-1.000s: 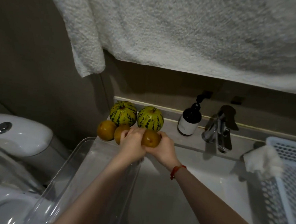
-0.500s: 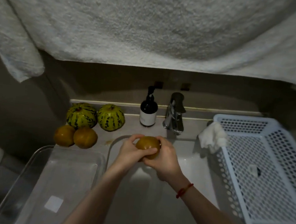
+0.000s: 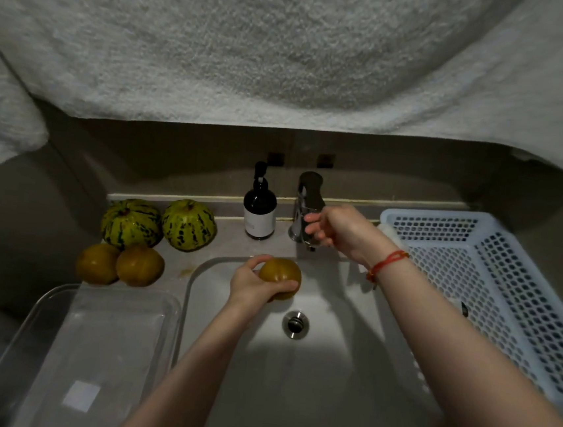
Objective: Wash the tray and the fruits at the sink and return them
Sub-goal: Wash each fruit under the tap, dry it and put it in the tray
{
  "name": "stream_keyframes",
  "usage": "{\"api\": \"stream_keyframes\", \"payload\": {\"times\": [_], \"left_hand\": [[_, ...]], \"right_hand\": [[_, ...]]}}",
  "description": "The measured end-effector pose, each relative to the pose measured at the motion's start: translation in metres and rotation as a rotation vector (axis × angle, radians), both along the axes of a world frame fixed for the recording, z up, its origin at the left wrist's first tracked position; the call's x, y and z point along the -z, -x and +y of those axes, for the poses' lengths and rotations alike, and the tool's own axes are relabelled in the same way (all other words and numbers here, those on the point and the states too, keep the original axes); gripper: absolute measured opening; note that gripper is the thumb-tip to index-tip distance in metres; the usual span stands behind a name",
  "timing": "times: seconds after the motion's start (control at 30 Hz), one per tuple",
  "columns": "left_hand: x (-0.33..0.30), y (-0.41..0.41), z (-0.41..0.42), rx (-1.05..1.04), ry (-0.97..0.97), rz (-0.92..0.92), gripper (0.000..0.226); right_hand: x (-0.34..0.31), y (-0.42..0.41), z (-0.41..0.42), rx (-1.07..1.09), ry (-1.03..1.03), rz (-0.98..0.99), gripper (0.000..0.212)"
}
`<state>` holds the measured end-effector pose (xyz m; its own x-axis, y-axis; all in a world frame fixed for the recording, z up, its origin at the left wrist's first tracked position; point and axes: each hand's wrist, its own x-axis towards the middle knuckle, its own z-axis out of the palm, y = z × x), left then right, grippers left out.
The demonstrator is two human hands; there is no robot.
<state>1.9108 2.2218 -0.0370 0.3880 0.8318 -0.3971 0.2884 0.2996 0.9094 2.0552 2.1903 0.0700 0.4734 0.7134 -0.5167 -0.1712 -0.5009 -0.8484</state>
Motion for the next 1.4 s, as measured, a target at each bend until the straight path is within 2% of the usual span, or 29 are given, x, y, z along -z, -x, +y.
{"api": "stream_keyframes", "payload": {"times": [0.27,0.5,0.73,0.83,0.9,1.0,1.1,1.2,1.23,1.33,1.4], "left_hand": [[0.006,-0.006,0.005,-0.002,0.002,-0.015,0.064],[0.009,-0.009,0.008,0.000,-0.017,-0.008,0.067],[0.007,-0.011,0.009,0.010,-0.039,-0.020,0.066],[0.008,-0.011,0.009,0.024,-0.024,-0.023,0.065],[0.008,-0.011,0.008,0.054,0.001,-0.036,0.066],[0.008,-0.017,0.002,0.135,0.020,-0.085,0.069],[0.010,-0.025,-0.005,0.231,-0.016,-0.147,0.069],[0.014,-0.031,-0.010,0.337,0.007,-0.224,0.068],[0.016,-0.033,-0.010,0.362,0.023,-0.239,0.070],[0.021,-0.038,-0.010,0.395,0.092,-0.262,0.069],[0.020,-0.044,-0.008,0.307,0.251,-0.374,0.058]], "right_hand": [[0.009,-0.001,0.011,0.135,-0.095,0.070,0.031],[0.005,-0.007,0.014,0.132,-0.184,0.058,0.030],[0.003,-0.012,0.013,0.063,-0.170,0.061,0.028],[0.012,-0.017,0.009,0.082,-0.148,-0.020,0.029],[0.032,-0.021,0.001,0.199,-0.142,-0.144,0.031],[0.072,-0.020,-0.020,0.295,-0.060,-0.264,0.018],[0.104,-0.009,-0.035,0.182,-0.026,-0.078,0.028],[0.110,0.005,-0.041,0.090,-0.131,0.255,0.026],[0.113,0.007,-0.041,0.088,-0.153,0.300,0.028],[0.120,0.008,-0.035,0.124,-0.117,0.209,0.031],[0.126,0.010,-0.028,0.232,-0.043,0.131,0.035]]}}
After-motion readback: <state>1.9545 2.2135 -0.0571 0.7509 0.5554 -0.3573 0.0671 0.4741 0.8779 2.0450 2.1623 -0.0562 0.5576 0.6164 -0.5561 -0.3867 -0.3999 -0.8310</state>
